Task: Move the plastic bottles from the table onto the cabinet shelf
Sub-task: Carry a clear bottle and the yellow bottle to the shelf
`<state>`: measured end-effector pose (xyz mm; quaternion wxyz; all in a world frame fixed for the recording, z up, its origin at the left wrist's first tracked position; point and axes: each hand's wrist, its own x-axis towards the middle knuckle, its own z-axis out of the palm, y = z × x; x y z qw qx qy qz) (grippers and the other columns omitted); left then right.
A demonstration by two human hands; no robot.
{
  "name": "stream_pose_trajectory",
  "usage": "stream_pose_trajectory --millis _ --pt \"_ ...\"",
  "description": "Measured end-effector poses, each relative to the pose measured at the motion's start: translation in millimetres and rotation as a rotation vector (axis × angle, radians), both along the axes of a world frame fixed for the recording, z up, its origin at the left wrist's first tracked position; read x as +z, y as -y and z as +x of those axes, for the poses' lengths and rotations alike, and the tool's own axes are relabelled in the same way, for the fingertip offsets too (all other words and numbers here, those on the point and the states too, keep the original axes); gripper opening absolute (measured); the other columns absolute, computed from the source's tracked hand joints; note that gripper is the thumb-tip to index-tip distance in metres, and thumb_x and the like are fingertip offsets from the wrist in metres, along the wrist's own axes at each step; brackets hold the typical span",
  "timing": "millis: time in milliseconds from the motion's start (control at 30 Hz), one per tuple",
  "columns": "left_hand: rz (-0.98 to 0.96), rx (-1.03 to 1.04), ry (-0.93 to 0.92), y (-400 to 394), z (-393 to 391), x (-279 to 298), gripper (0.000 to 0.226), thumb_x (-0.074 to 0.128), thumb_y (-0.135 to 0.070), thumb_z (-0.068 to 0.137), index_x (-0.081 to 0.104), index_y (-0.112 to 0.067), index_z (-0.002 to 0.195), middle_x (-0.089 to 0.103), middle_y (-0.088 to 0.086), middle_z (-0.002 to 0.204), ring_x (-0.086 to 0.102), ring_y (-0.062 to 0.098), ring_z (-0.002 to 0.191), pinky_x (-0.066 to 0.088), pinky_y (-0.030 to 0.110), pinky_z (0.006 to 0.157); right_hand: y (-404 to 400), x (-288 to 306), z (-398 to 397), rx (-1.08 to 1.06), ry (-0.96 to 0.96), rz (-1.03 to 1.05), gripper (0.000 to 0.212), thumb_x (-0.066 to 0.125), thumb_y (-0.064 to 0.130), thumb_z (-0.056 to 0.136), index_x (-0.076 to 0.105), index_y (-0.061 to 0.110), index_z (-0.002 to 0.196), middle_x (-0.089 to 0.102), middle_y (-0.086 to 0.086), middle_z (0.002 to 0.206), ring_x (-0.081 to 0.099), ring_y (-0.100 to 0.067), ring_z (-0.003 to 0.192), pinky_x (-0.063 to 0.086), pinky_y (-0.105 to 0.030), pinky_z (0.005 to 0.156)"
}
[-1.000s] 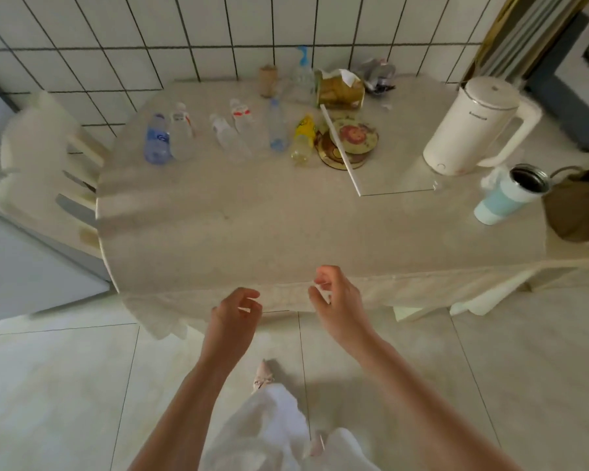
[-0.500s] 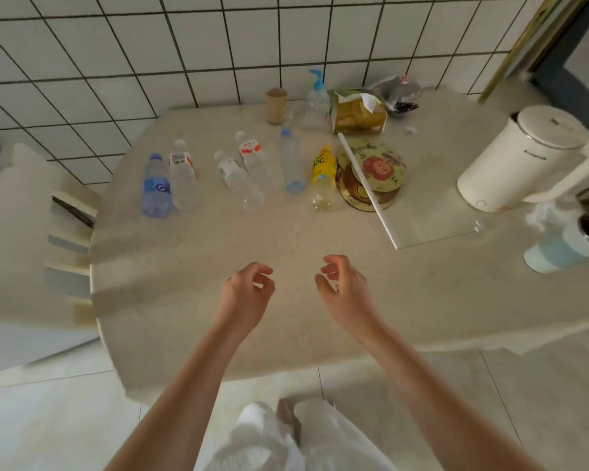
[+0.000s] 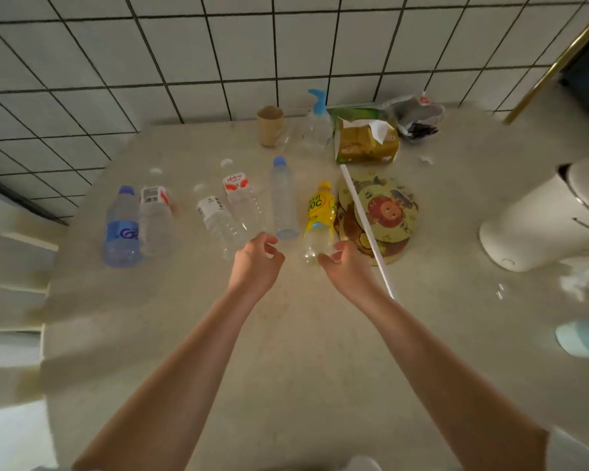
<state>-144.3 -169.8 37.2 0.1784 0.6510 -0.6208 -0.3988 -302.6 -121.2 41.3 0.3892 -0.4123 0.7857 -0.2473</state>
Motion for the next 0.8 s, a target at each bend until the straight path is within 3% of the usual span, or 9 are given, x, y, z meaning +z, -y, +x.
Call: stream_pose_trajectory --millis 133,267,500,633,800 --pt "0.016 -0.002 0.043 48 -33 -11 0.041 0.061 -0.017 0.086 0.055 -0.012 0.127 0.060 0.010 0.122 0.060 0.029 0.109 0.046 0.033 0.090 57 -24 -21 0.005 0.019 0.170 0.063 0.058 0.039 0.090 0.043 -0.004 0.133 0.053 -0.017 0.132 0.051 -0.034 0.123 0.042 -0.035 0.091" --pt "0.040 0.051 0.084 89 -56 -21 0.052 0.059 -0.016 0.087 0.044 -0.012 0.137 0.050 0.012 0.134 0.049 0.029 0.122 0.040 0.031 0.090 99 -45 -32 -0.139 0.080 0.261 0.072 0.064 0.040 0.085 0.034 -0.004 0.134 0.049 -0.018 0.133 0.050 -0.033 0.121 0.039 -0.033 0.083" --pt "0.126 0.137 0.127 138 -81 -52 0.065 0.060 -0.017 0.083 0.030 -0.010 0.142 0.045 0.019 0.135 0.043 0.038 0.127 0.037 0.043 0.105 137 -74 -40 -0.268 0.244 0.305 0.064 0.070 0.031 0.080 0.038 0.000 0.126 0.055 -0.014 0.120 0.057 -0.027 0.101 0.044 -0.031 0.074" --pt "0.132 0.146 0.184 154 -90 -70 0.083 0.065 -0.019 0.080 0.018 -0.013 0.148 0.043 0.022 0.138 0.046 0.041 0.125 0.040 0.048 0.104 145 -85 -39 -0.272 0.237 0.313 0.073 0.075 0.036 0.076 0.036 0.002 0.127 0.054 -0.015 0.125 0.056 -0.029 0.112 0.043 -0.031 0.077" --pt "0.142 0.148 0.289 167 -95 -89 0.087 0.070 -0.031 0.076 0.019 -0.015 0.144 0.047 0.020 0.136 0.049 0.044 0.119 0.045 0.048 0.097 150 -96 -36 -0.269 0.189 0.319 0.087 0.080 0.045 0.067 0.034 0.005 0.128 0.053 -0.013 0.127 0.056 -0.030 0.114 0.049 -0.039 0.090"
